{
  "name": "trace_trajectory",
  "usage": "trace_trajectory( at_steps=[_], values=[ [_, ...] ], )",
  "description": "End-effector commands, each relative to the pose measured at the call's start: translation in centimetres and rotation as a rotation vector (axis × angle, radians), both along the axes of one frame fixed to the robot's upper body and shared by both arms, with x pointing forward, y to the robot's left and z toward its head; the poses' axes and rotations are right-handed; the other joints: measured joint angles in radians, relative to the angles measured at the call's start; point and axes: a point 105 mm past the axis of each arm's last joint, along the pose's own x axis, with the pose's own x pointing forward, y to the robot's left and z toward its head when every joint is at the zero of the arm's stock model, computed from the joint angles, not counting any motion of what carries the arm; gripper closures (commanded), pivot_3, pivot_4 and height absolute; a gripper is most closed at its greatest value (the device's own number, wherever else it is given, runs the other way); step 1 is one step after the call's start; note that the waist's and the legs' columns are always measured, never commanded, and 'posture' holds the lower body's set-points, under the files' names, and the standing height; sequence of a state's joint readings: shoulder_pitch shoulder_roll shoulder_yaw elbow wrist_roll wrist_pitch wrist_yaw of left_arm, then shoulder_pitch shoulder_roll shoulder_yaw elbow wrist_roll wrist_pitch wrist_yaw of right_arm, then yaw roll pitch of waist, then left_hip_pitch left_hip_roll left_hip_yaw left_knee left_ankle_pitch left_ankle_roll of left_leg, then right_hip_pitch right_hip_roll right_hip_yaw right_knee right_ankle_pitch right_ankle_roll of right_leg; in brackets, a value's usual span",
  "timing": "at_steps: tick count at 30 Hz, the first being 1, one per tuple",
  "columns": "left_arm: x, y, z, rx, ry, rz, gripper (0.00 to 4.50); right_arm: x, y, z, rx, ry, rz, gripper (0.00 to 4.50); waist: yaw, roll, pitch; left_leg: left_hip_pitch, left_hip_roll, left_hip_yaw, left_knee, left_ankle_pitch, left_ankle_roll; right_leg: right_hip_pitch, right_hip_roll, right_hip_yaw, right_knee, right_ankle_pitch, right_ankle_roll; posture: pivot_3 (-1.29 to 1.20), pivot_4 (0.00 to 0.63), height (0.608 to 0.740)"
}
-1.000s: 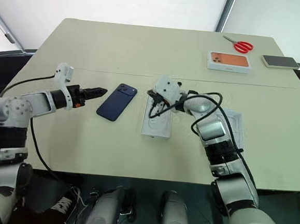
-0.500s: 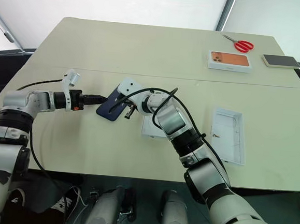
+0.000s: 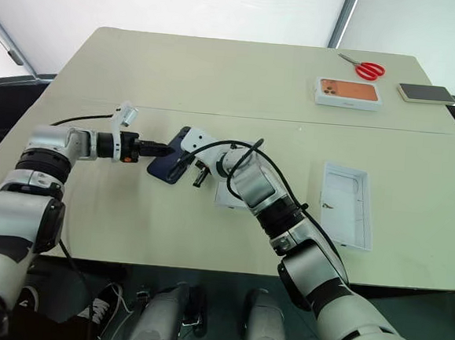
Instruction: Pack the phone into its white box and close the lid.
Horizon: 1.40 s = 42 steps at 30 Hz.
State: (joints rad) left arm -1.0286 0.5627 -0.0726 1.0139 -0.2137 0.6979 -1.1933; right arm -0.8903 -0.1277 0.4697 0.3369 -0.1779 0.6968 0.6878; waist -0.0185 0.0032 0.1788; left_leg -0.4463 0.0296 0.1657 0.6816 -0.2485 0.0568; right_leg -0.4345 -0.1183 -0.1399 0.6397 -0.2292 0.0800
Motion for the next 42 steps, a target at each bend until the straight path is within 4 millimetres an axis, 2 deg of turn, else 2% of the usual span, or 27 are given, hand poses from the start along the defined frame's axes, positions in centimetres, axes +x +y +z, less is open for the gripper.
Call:
trace_trajectory(
  at_steps=[1,4,13,18,22,27,29,35,39,42],
  values=[
    [-2.3,-0.4,-4.9,0.086,0.181,-0.065,1.12,0.1,0.9,1.2,0.006,-0.048,0.024,4.43,-0.001,0.000,-0.001,0.000,0.000,0.000,0.000,0.000,0.000,0.000,0.000,0.000,0.000,0.000,0.000,0.00,0.150,0.738],
    [-2.9,-0.8,-5.3,0.081,0.223,-0.098,1.12,0.2,0.9,1.2,0.011,-0.050,0.020,4.43,-0.001,0.000,-0.003,0.001,0.000,0.000,0.000,0.000,0.000,0.000,0.000,0.000,0.000,0.000,0.000,0.00,0.150,0.738],
    [-3.2,-2.6,-4.5,-0.044,0.289,-0.085,1.12,0.6,0.2,0.9,-0.010,-0.063,0.017,4.43,-0.001,0.001,-0.009,0.002,0.000,0.000,0.000,0.000,0.001,0.002,0.000,0.001,0.000,0.000,0.000,0.00,0.150,0.738],
    [-3.3,-2.8,-4.5,-0.066,0.298,-0.063,1.12,0.6,0.3,1.0,-0.010,-0.069,0.028,4.43,0.000,0.001,-0.011,0.003,0.000,-0.001,0.000,0.000,0.001,0.003,-0.001,0.001,0.000,-0.001,0.000,0.00,0.150,0.738],
    [-3.3,-1.7,-5.3,0.020,0.298,-0.018,1.12,0.6,0.3,0.9,-0.019,-0.074,0.031,4.43,0.000,0.001,-0.011,0.003,0.000,-0.001,0.000,0.000,0.001,0.003,-0.001,0.001,0.000,-0.001,0.000,0.00,0.150,0.738],
    [-2.5,0.0,-3.9,0.038,0.283,0.073,1.12,0.7,0.4,1.0,-0.008,-0.077,0.026,4.43,-0.001,0.001,-0.012,0.004,0.000,-0.001,0.000,0.000,0.001,0.004,-0.001,0.001,0.000,-0.001,0.000,0.00,0.150,0.738],
    [-2.5,0.1,-3.6,0.031,0.282,0.078,1.12,0.8,0.4,0.9,-0.008,-0.080,0.026,4.43,-0.004,0.001,-0.012,0.004,0.000,-0.001,0.000,-0.001,0.001,0.004,-0.001,0.001,0.000,-0.001,0.000,0.00,0.150,0.738],
    [-3.2,-2.2,-5.5,-0.001,0.355,0.064,1.12,0.9,0.6,0.9,-0.011,-0.085,0.035,4.43,-0.003,0.002,-0.014,0.005,0.000,-0.001,0.000,0.000,0.001,0.004,-0.001,0.001,0.000,-0.001,0.000,0.00,0.150,0.738],
    [-3.2,-4.6,-5.1,-0.063,0.374,0.038,1.12,0.9,0.5,1.1,-0.017,-0.095,0.037,4.43,0.005,0.005,-0.019,0.006,-0.001,-0.002,0.000,-0.002,-0.002,0.006,-0.002,0.000,0.000,-0.001,0.000,0.00,0.150,0.738],
    [-3.4,-5.5,-5.0,-0.102,0.402,0.041,1.12,0.9,0.2,0.9,-0.014,-0.083,0.027,4.43,0.007,0.006,-0.020,0.006,-0.002,-0.004,0.000,-0.002,-0.002,0.006,-0.003,0.000,0.000,-0.001,0.000,0.00,0.150,0.738]
  ],
)
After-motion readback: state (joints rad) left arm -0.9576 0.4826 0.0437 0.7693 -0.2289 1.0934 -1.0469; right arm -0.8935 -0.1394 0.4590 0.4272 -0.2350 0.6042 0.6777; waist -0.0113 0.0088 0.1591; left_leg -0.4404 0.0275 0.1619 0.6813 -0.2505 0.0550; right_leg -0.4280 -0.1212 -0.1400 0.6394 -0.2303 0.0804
